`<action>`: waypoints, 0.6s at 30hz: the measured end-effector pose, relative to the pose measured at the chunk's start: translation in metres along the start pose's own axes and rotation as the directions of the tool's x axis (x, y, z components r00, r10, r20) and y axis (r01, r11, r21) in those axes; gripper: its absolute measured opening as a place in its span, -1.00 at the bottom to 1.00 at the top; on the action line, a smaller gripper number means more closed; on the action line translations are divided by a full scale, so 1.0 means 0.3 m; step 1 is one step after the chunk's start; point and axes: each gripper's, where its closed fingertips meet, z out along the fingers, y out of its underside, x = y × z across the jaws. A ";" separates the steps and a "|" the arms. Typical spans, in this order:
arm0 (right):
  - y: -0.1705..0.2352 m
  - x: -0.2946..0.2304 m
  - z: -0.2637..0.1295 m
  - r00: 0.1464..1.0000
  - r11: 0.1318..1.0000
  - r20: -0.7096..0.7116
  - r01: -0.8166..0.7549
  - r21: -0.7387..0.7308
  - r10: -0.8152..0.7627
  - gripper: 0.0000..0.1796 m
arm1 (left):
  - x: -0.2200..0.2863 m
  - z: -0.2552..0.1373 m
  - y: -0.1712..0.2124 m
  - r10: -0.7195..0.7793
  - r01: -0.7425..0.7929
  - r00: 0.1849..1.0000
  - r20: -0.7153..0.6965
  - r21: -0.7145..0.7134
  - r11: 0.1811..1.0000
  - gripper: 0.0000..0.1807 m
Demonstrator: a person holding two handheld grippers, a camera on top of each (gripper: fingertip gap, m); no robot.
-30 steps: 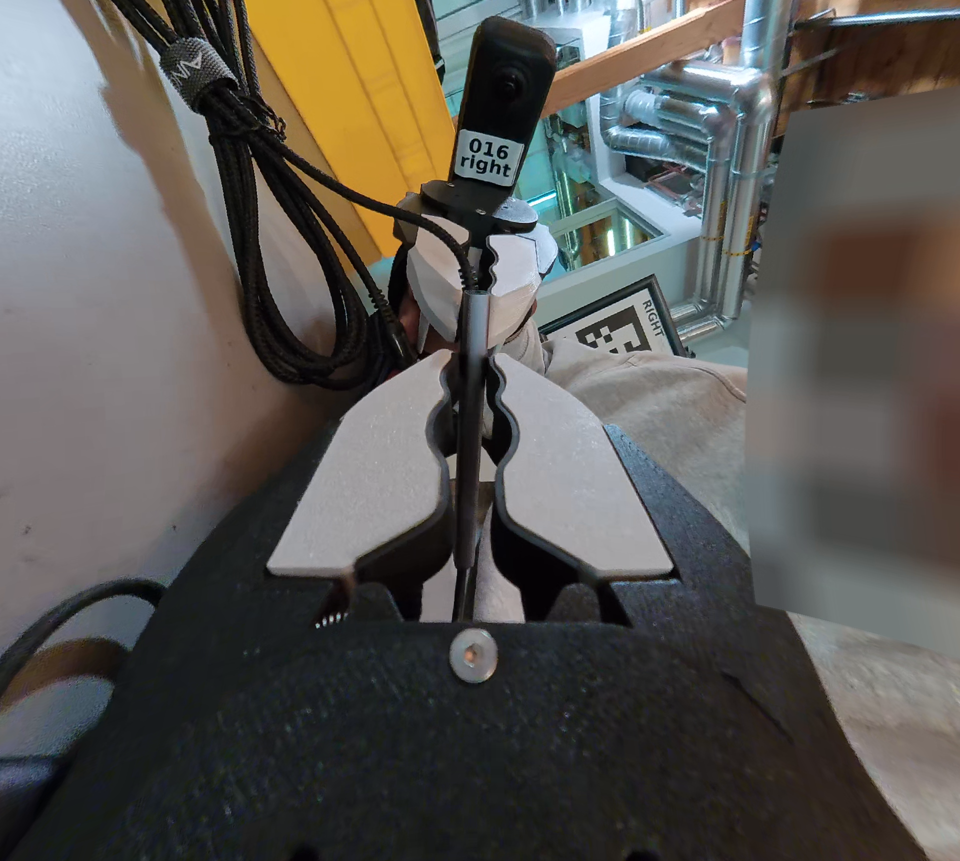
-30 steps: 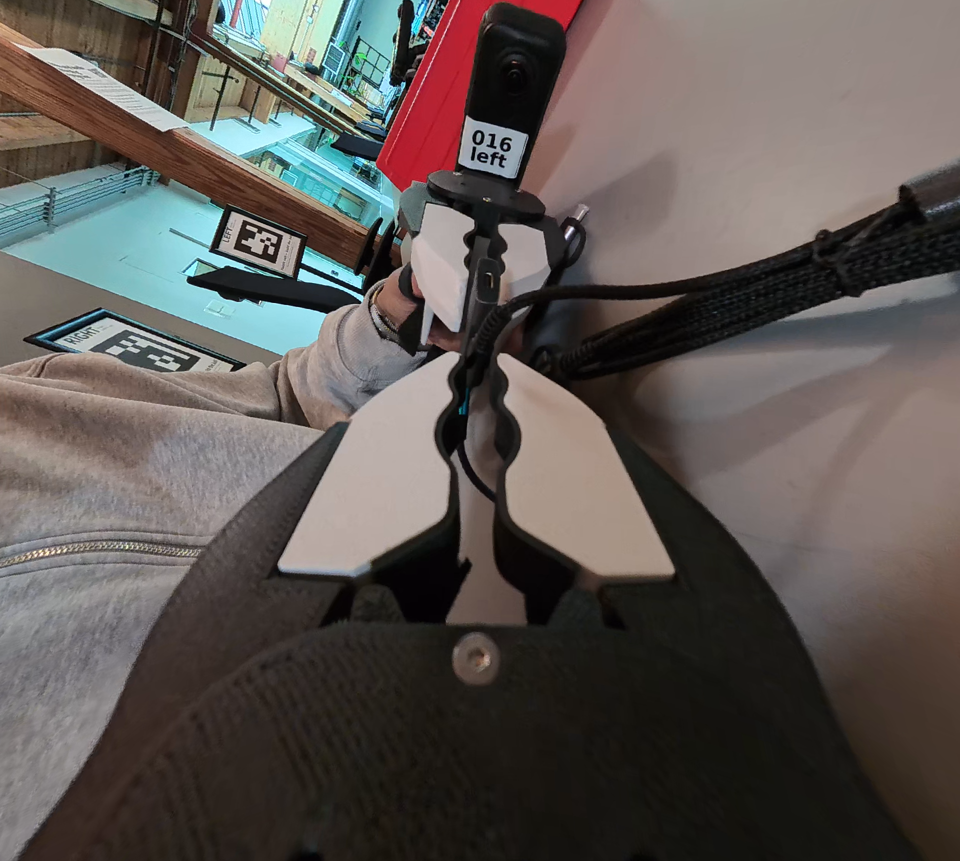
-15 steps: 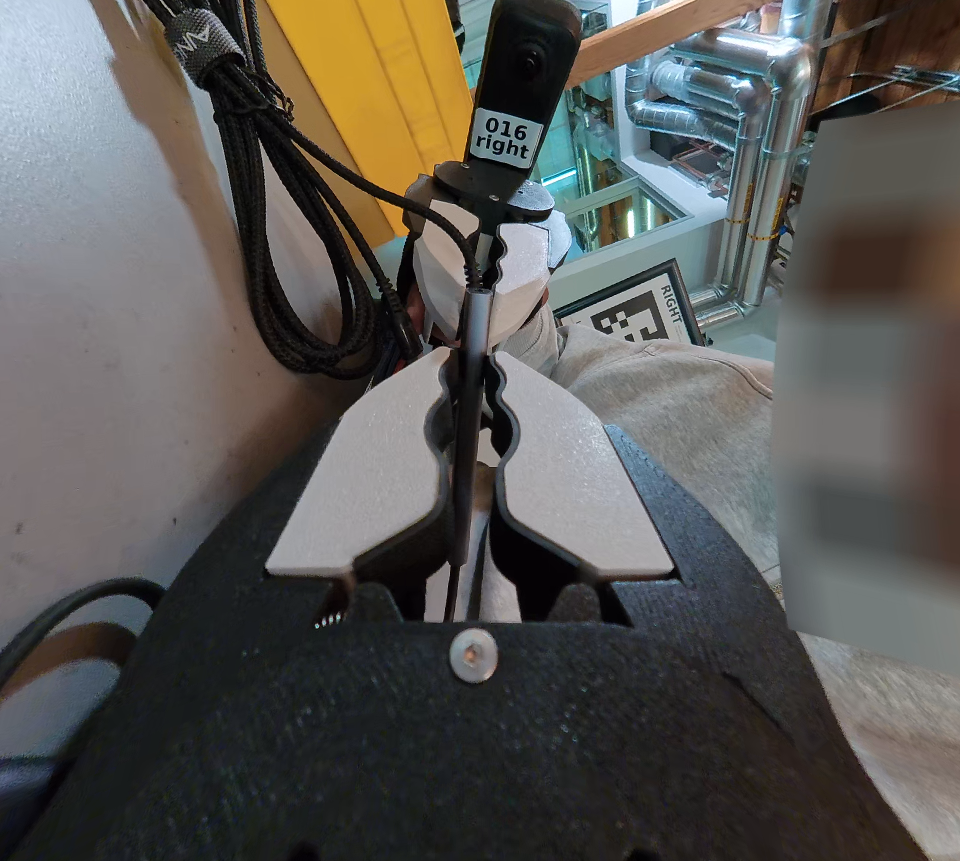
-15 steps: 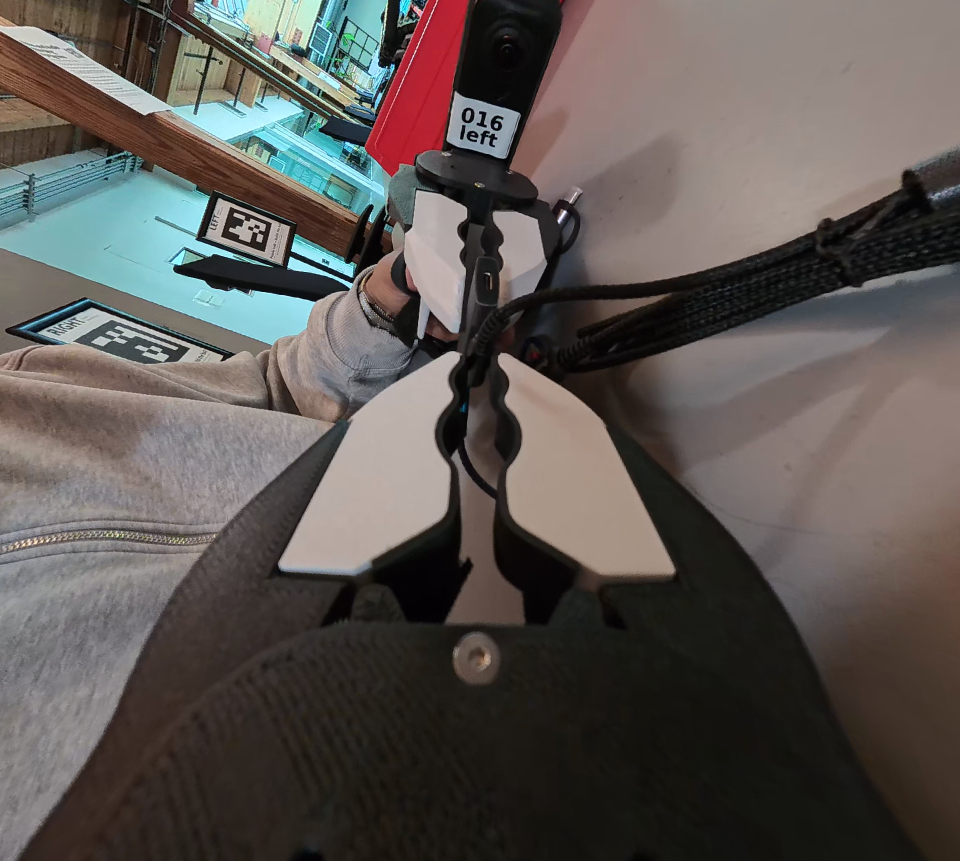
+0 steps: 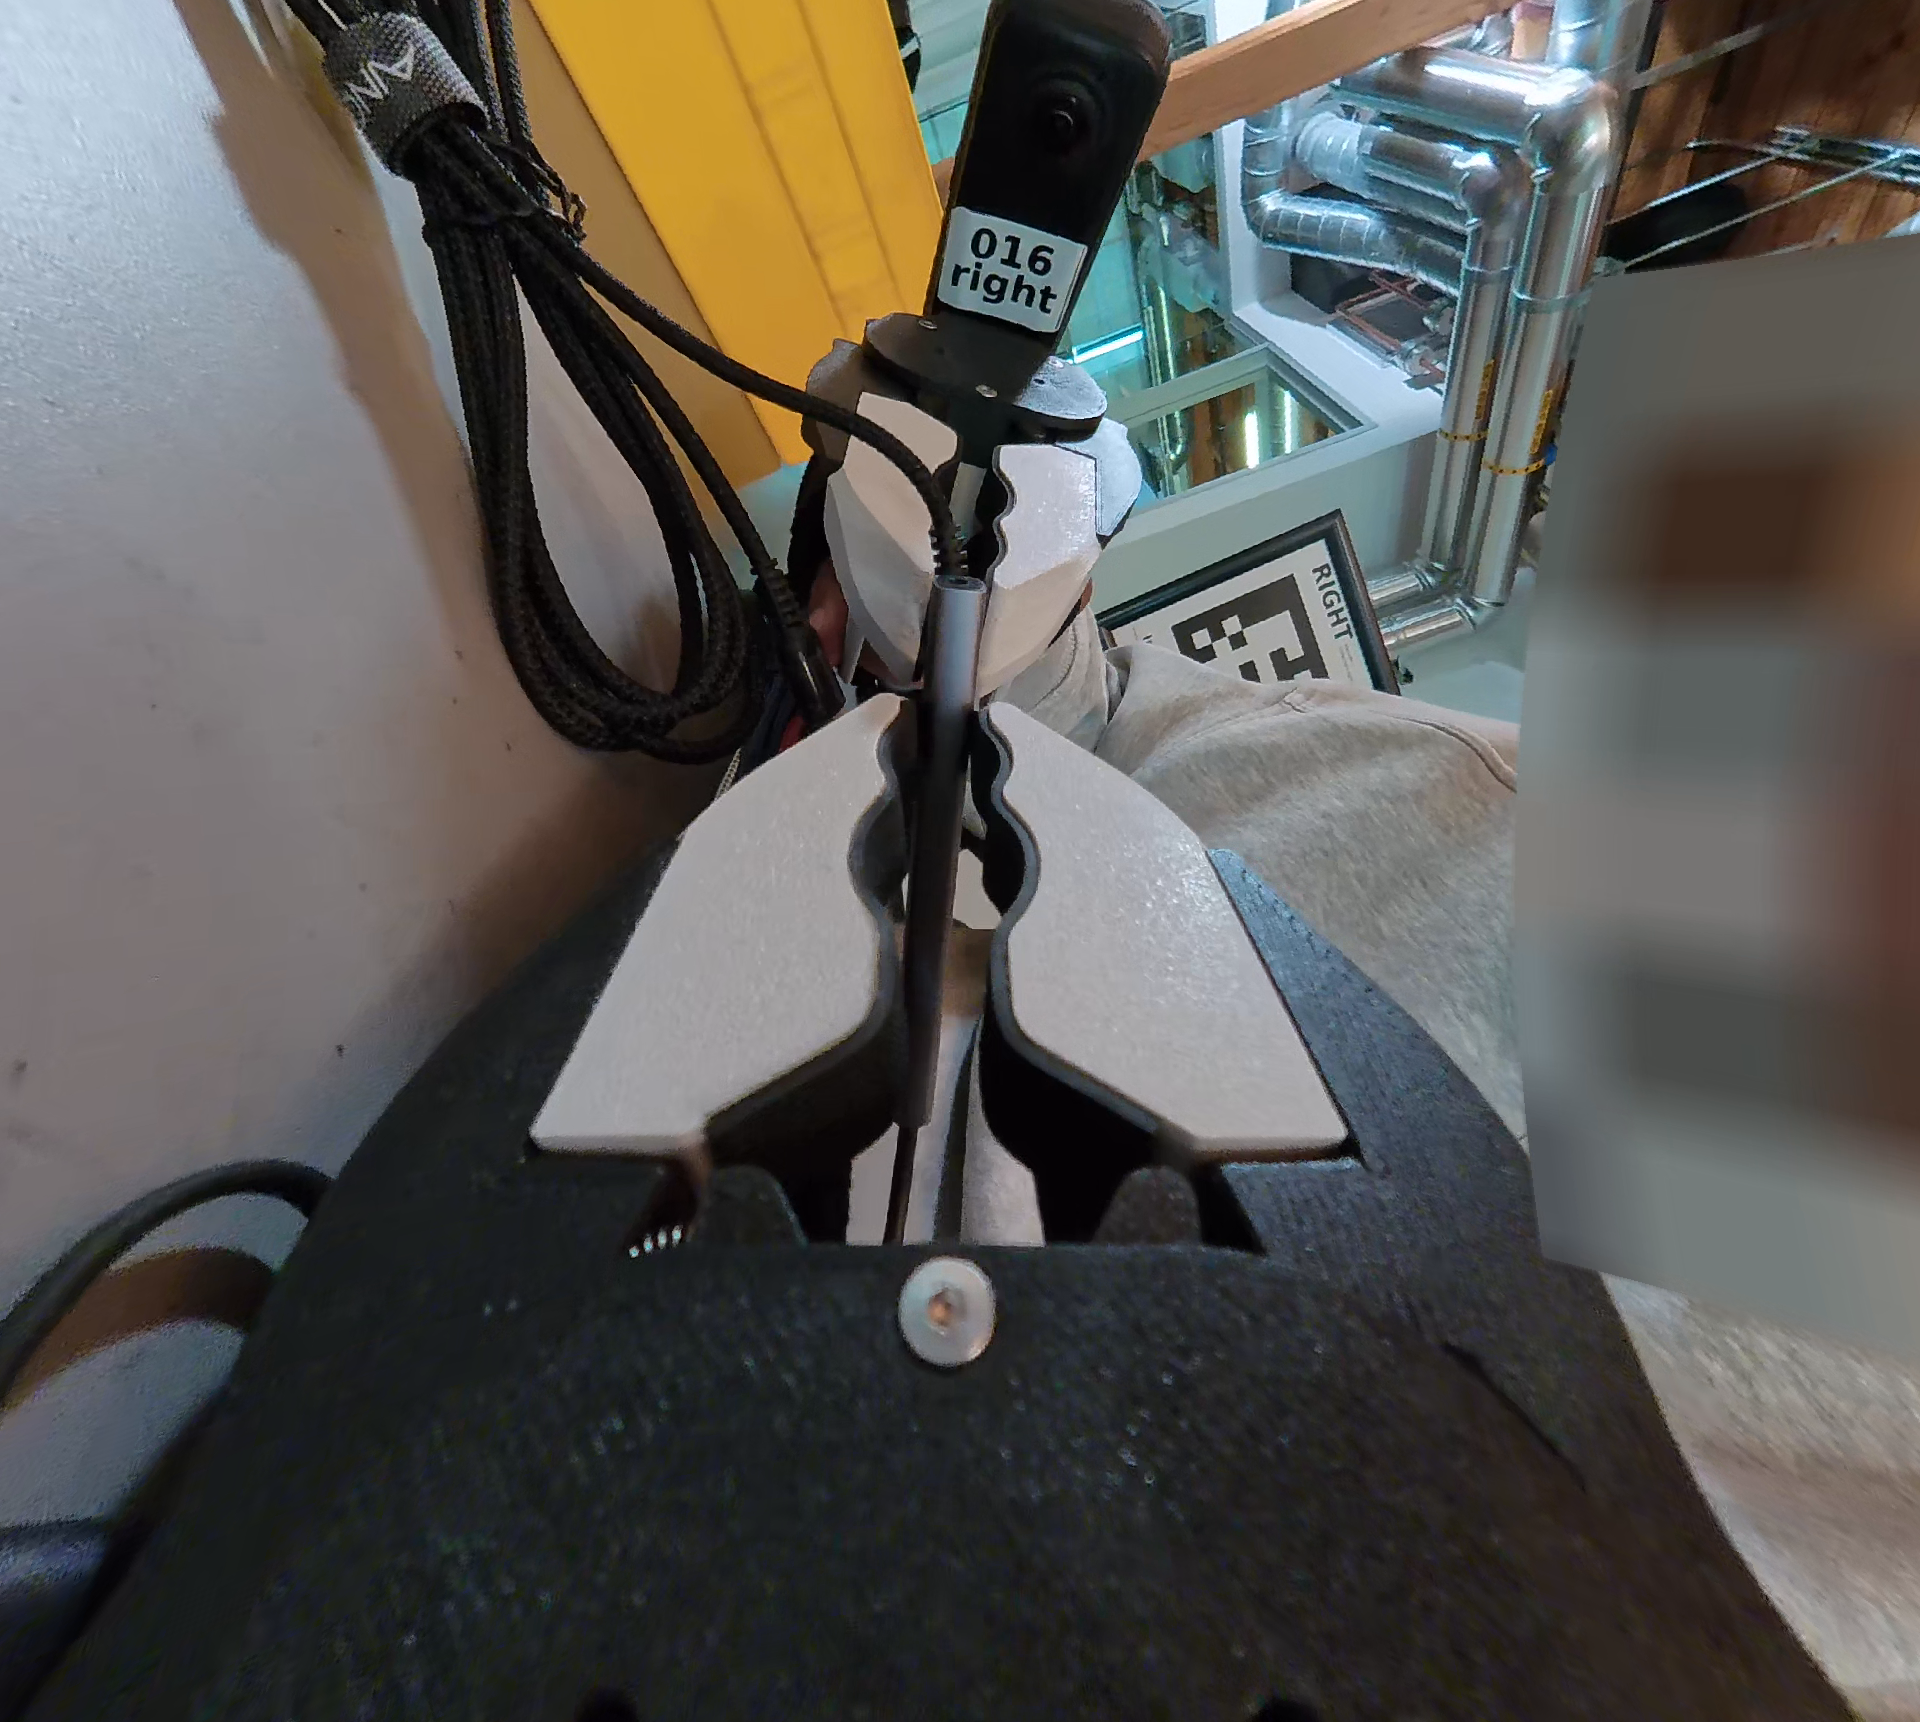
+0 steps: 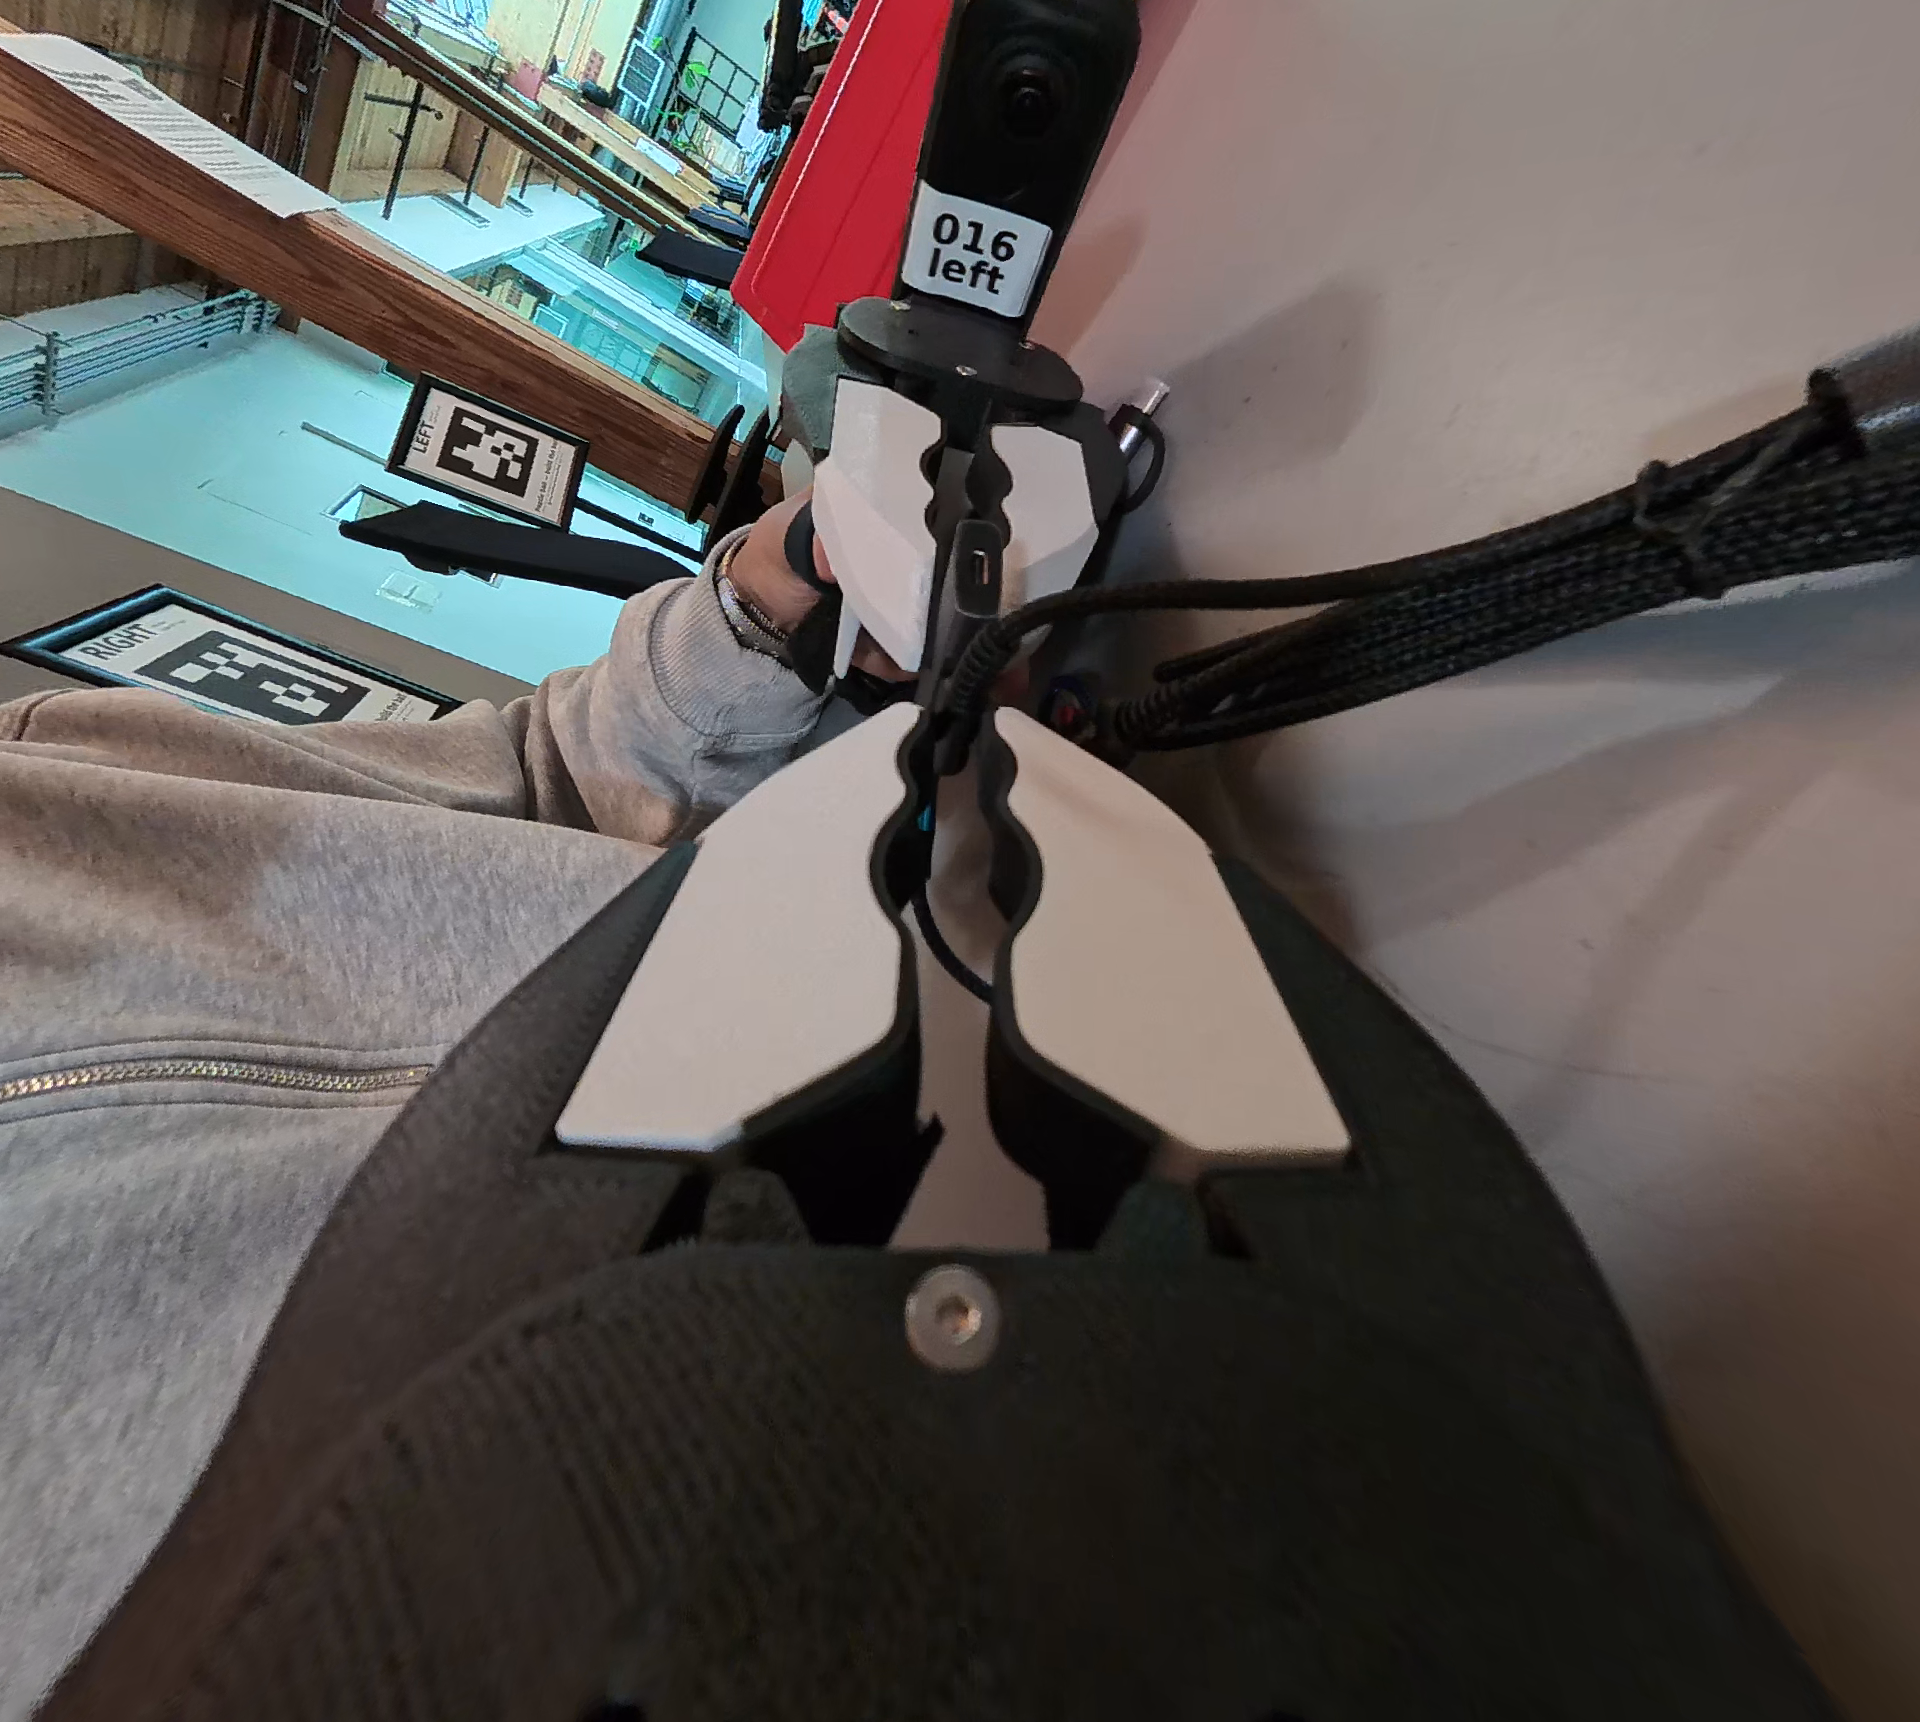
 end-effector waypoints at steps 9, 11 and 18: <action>-0.021 0.006 0.002 1.000 0.999 -0.005 0.000 0.035 0.000 -0.91 | 0.007 0.002 -0.014 0.038 -0.038 0.999 0.004 0.056 0.998 -0.87; -0.029 0.013 0.000 1.000 0.999 -0.017 0.000 0.047 0.001 -0.91 | 0.008 0.006 -0.009 0.041 -0.041 0.999 0.005 0.050 0.998 -0.83; -0.058 0.015 -0.032 1.000 0.993 0.007 -0.027 0.111 0.026 -0.91 | 0.002 0.026 0.013 0.043 -0.043 0.999 0.026 0.005 0.999 -0.91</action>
